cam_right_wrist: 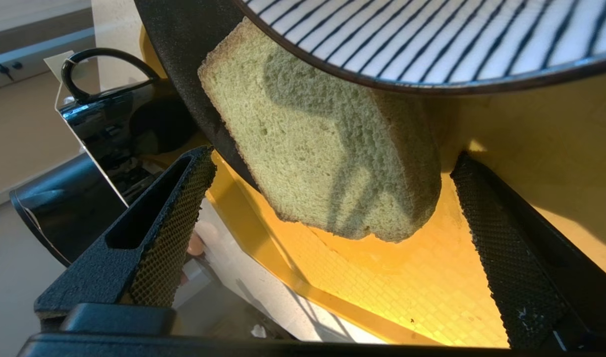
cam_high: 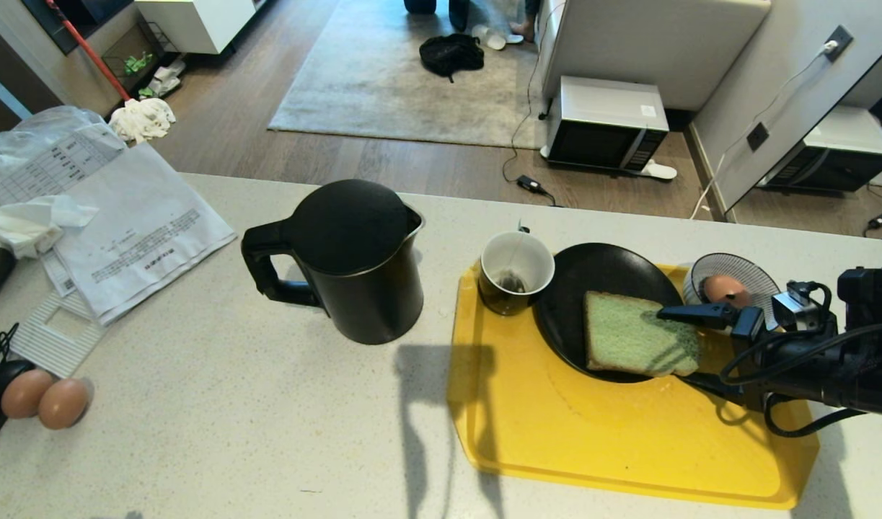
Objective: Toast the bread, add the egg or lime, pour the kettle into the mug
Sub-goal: Pick up the bread slice
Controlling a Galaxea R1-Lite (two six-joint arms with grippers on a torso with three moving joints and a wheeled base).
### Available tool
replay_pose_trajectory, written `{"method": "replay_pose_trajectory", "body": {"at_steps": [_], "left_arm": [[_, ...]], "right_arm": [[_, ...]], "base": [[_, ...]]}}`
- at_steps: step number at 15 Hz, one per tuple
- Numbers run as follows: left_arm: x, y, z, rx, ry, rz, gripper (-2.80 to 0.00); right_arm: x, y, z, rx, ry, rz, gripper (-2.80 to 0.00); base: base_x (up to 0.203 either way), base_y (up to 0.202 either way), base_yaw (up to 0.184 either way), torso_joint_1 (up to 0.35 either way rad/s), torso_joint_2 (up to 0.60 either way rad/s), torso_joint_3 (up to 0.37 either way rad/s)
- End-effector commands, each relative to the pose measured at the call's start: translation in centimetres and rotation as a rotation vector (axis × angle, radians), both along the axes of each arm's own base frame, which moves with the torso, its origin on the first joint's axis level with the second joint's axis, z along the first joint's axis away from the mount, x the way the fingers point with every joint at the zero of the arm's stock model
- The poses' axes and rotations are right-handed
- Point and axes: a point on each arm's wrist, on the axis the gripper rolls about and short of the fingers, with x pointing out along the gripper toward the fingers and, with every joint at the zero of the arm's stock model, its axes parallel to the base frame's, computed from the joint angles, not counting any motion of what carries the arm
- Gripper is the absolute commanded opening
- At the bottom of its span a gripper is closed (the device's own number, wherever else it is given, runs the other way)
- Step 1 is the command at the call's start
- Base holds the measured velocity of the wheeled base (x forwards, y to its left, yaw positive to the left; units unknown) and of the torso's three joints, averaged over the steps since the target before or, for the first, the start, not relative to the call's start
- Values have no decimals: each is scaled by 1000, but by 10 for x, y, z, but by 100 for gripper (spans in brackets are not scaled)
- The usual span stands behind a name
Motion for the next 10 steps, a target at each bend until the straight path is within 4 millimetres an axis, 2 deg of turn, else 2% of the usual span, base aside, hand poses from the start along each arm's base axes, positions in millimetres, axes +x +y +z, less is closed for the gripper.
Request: {"method": "replay_pose_trajectory", "body": {"at_steps": [1, 3, 4, 10], "left_arm": [[0, 0, 0, 0, 0, 0, -280], [0, 0, 0, 0, 0, 1, -280], [0, 0, 0, 0, 1, 0, -280], [0, 0, 0, 0, 1, 1, -280]], "right_arm": [[1, 0, 0, 6, -5, 2, 0], [0, 0, 0, 5, -15, 2, 0], [1, 0, 0, 4, -17, 3, -280], [-4, 0, -4, 1, 0, 0, -280]], "base": [[0, 0, 0, 0, 0, 0], [0, 0, 0, 0, 0, 0], [0, 0, 0, 0, 0, 0], [0, 0, 0, 0, 0, 0]]}}
